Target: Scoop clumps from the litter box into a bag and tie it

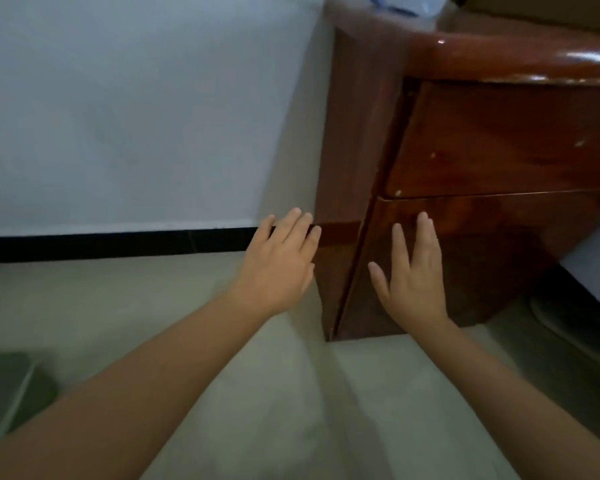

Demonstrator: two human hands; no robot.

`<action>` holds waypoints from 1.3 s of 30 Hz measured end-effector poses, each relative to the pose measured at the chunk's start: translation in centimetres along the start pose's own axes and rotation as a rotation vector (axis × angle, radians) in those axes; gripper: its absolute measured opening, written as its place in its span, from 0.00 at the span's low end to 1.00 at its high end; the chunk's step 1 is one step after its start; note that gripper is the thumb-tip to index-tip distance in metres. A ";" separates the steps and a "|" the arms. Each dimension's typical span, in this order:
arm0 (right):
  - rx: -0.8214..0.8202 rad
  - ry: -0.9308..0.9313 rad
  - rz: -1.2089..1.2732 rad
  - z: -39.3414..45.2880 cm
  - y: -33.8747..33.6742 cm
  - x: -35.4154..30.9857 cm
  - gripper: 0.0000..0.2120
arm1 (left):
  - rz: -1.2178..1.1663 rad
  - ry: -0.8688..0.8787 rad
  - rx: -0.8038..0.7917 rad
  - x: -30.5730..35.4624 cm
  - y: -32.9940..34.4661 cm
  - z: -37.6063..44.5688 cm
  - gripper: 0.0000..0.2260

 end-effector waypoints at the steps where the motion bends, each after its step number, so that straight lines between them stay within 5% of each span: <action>1: -0.078 -0.025 0.000 -0.4 -0.2 -2.3 0.26 | -0.039 -0.069 -0.037 -1.5 -0.4 -1.6 0.19; 4: -0.307 -0.202 0.015 -1.5 -1.9 -11.3 0.27 | -0.119 -0.340 -0.161 -7.0 -0.8 -8.2 0.22; 10: -0.448 -0.608 0.183 -5.0 -6.8 -31.5 0.27 | -0.175 -0.813 -0.151 -16.8 -3.9 -27.4 0.28; 14: -0.490 -0.883 0.174 -9.0 -8.2 -43.0 0.29 | -0.185 -1.064 -0.004 -21.1 -5.7 -38.5 0.27; 21: -0.511 -1.215 0.172 -16.7 -10.1 -56.7 0.28 | -0.230 -1.561 -0.047 -21.7 -4.4 -53.6 0.26; 32: -0.604 -1.870 0.014 -35.6 -7.2 -68.1 0.23 | -0.320 -2.093 -0.110 -16.9 1.1 -70.4 0.24; 39: -0.630 -1.861 0.008 -43.7 -2.1 -70.3 0.34 | -0.527 -2.337 -0.052 -12.7 6.7 -76.6 0.25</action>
Point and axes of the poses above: each hand's wrist, its own z-axis towards the middle knuckle, its own y-axis out of the palm, x = y × z, the point moved 8 cm from there along z, towards the middle knuckle, and after that the axes turned 13 degrees about -z, right-handed, at the moved point
